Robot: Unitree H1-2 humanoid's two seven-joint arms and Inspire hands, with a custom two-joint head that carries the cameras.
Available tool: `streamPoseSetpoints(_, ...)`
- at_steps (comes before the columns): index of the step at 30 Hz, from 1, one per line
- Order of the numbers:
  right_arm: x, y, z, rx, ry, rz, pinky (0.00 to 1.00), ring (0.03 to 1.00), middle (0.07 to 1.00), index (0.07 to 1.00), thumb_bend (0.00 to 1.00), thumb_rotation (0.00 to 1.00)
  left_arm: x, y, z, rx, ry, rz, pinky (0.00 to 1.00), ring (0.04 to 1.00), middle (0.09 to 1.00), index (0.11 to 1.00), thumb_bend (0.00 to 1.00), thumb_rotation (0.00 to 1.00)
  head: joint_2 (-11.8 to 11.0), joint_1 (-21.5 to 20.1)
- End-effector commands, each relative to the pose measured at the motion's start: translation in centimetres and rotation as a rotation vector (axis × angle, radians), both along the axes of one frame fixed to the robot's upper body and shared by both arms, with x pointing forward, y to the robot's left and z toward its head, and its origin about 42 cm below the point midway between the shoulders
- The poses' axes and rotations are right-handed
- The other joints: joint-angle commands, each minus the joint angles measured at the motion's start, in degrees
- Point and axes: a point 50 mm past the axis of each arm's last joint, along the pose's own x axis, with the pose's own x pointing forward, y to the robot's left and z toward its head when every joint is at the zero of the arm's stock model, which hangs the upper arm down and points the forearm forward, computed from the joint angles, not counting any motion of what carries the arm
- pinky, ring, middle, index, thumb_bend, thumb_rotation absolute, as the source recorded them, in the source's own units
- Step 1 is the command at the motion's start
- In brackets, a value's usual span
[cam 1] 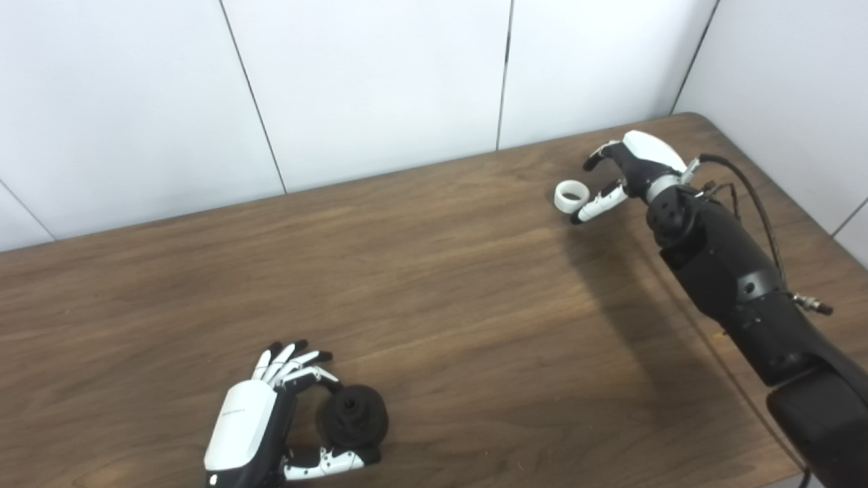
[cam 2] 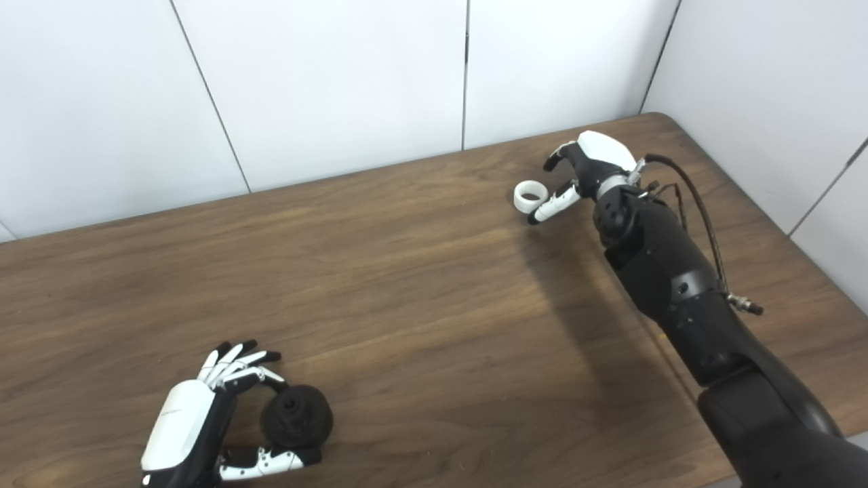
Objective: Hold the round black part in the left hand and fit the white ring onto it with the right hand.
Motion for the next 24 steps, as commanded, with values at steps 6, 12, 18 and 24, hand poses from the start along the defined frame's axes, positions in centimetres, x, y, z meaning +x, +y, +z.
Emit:
streamPoseSetpoints(6, 1.0, -0.4, 3.3, -0.035, -0.1, 0.002, 1.0, 0.964, 0.92, 0.684, 0.89, 0.23, -0.5, 0.8, -0.3, 0.05, 0.036, 0.017, 1.0, 0.927, 0.807, 0.486, 0.52, 0.06, 0.1, -0.1)
streamPoseSetpoints(12, 1.2, -0.2, 3.3, -0.031, -0.096, 0.01, 1.0, 0.97, 0.922, 0.687, 0.88, 0.24, -0.5, 0.8, -0.4, 0.055, 0.036, 0.013, 1.0, 0.925, 0.807, 0.486, 0.52, 0.06, 0.1, -0.1)
streamPoseSetpoints(18, 1.5, 0.4, 3.5, -0.036, -0.093, 0.009, 1.0, 0.97, 0.922, 0.69, 0.89, 0.25, -0.5, 0.7, -0.4, 0.054, 0.034, 0.011, 1.0, 0.925, 0.808, 0.486, 0.52, 0.06, 0.3, 0.1)
streamPoseSetpoints(24, 1.6, 0.9, 3.4, -0.032, -0.09, 0.017, 1.0, 0.968, 0.921, 0.702, 0.88, 0.25, -0.6, 0.6, -0.4, 0.058, 0.038, 0.012, 1.0, 0.928, 0.809, 0.486, 0.52, 0.06, 0.4, 0.2)
